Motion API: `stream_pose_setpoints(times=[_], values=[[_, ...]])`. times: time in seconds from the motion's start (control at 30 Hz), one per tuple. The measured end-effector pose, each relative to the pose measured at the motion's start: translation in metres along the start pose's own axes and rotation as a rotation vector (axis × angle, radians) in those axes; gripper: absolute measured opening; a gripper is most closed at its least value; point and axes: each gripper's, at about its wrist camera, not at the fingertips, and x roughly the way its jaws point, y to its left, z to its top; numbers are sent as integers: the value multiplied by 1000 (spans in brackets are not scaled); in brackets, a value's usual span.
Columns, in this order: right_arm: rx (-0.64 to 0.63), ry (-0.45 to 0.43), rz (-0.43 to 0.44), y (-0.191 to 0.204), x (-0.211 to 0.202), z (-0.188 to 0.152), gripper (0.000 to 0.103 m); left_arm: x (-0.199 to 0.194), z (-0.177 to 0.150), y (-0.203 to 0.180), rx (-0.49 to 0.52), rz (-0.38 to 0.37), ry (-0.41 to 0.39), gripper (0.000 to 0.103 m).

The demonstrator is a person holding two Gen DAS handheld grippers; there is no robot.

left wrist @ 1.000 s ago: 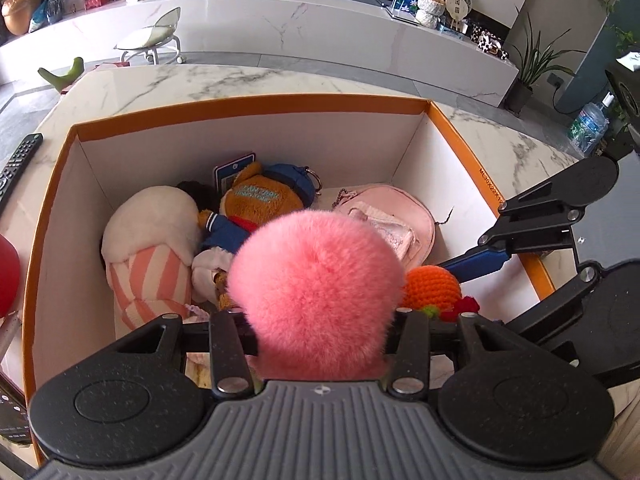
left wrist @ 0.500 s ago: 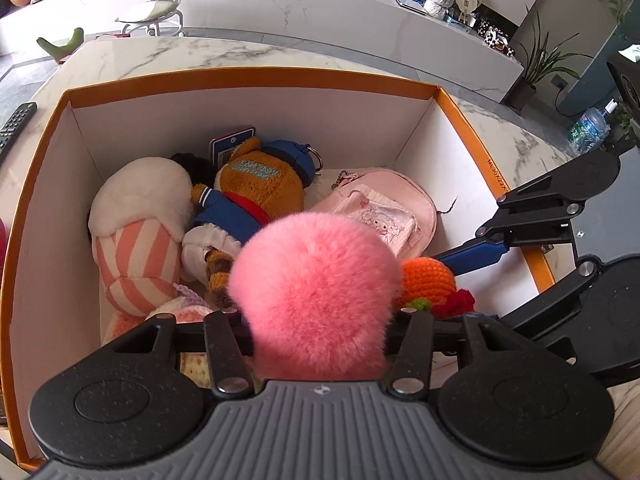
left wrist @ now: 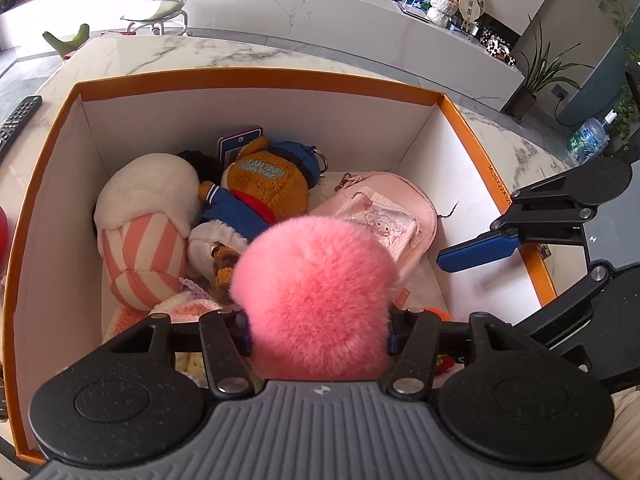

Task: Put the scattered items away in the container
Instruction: 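Lower both items into the box and open both tools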

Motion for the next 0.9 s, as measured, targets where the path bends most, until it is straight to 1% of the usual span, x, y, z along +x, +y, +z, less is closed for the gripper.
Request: stream_pose_setpoints(times=[0.03, 0.1, 0.3, 0.43, 0.73, 0.9], values=[[-1, -3, -8, 0, -1, -1, 64, 0, 0, 0, 1, 1, -2, 66], [-3, -9, -21, 0, -2, -2, 66, -1, 0, -1, 3, 2, -6, 68], [10, -18, -20, -3, -5, -4, 66, -4, 0, -2, -3, 6, -26, 76], [15, -26, -21, -2, -5, -5, 66, -7, 0, -3, -8, 7, -38, 85], [15, -53, -19, 3, -11, -6, 66, -16, -1, -4, -18, 8, -66, 85], [16, -76, -28, 7, -20, -9, 66, -26, -1, -12, -1, 20, -90, 85]])
